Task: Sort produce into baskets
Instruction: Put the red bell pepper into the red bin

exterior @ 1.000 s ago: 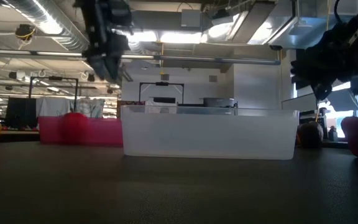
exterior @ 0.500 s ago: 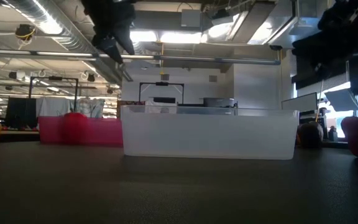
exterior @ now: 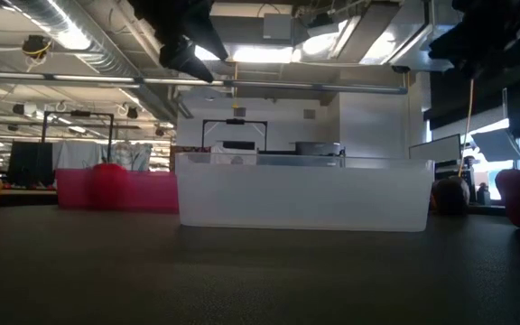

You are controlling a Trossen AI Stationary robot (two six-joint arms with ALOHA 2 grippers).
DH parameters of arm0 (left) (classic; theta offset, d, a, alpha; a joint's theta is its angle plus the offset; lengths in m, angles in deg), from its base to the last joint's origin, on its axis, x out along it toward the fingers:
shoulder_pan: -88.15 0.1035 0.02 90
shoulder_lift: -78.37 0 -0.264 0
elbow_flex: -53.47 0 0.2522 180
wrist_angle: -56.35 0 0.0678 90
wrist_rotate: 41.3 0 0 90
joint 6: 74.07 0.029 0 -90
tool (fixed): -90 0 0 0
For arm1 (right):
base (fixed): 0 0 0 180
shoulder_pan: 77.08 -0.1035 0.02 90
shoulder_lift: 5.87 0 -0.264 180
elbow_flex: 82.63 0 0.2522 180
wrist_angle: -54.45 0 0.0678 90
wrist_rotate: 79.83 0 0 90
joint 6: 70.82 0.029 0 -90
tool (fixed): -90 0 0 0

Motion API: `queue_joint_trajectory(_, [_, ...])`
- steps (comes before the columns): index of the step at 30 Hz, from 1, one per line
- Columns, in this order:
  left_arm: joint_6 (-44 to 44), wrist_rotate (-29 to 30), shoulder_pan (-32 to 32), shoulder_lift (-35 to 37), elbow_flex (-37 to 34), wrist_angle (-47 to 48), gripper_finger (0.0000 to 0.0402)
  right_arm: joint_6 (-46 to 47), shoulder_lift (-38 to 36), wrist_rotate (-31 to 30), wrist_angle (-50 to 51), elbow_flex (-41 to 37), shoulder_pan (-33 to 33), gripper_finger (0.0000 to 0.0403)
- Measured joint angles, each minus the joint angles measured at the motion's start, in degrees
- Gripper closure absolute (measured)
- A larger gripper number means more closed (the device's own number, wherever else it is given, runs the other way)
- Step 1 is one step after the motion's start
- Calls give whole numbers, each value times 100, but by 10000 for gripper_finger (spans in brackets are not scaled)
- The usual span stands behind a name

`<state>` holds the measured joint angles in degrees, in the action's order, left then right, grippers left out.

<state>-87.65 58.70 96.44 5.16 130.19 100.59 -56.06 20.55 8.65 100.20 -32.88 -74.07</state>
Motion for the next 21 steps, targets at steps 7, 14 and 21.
queue_joint_trajectory(7, [41,10,-194,-7,-2,-168,15,-26,268,-72,-428,185,0,384])
queue_joint_trajectory(14, [-73,12,-203,-8,-2,-219,15,-173,542,17,-484,187,-2,325])
queue_joint_trajectory(21, [-157,9,-203,-8,-2,-254,15,-295,954,408,322,527,-2,163])
